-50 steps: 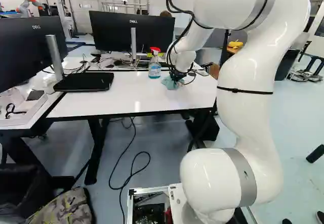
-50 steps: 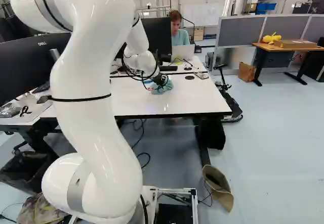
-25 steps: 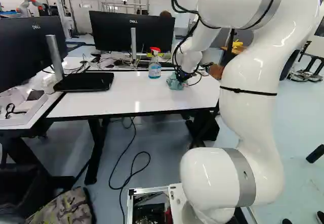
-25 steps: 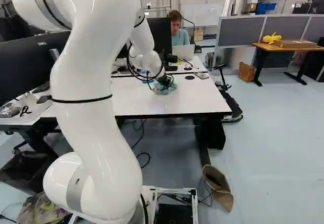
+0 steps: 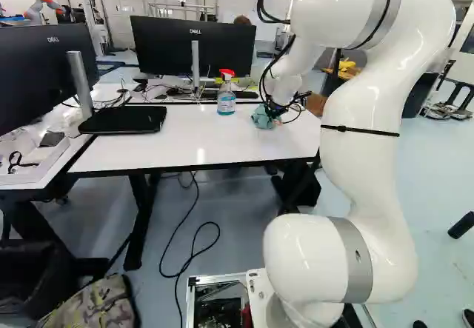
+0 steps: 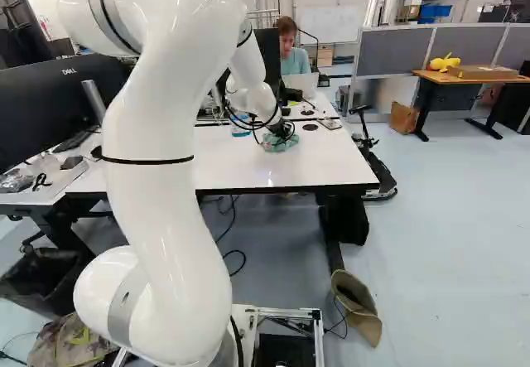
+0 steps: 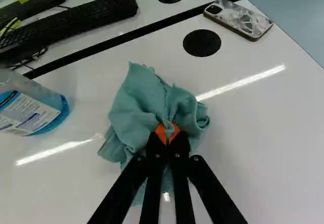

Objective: Clean the table with the green towel

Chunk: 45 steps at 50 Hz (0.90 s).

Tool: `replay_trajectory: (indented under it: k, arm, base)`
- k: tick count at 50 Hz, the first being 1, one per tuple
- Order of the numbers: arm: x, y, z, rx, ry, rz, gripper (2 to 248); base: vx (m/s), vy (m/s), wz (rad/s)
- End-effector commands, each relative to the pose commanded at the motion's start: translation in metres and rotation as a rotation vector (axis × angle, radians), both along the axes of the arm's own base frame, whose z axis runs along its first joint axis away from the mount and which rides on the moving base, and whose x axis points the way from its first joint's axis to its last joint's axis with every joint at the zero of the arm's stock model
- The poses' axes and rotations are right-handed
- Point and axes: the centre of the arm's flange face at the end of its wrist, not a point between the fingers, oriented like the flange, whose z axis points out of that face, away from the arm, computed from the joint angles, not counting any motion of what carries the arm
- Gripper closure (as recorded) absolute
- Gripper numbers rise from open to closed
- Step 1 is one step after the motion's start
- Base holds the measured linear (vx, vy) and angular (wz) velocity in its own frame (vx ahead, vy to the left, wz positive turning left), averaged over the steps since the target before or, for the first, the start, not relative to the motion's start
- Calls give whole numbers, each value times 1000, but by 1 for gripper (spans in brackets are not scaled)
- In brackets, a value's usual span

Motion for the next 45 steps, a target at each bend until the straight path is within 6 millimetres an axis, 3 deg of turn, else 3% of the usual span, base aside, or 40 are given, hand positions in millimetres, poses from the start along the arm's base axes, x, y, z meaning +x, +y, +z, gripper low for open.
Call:
replay_trajectory:
  k: [12, 24, 38, 45]
  arm:
    - [19, -7, -2, -3, -14, -4, 224]
    - [37, 3, -4, -5, -25, 15, 224]
    - [39, 25, -3, -4, -25, 48, 224]
    - [38, 26, 3, -6, -33, 50, 224]
  base:
    - [0, 0, 0]
    - [0, 0, 0]
    - [0, 0, 0]
    - [0, 0, 0]
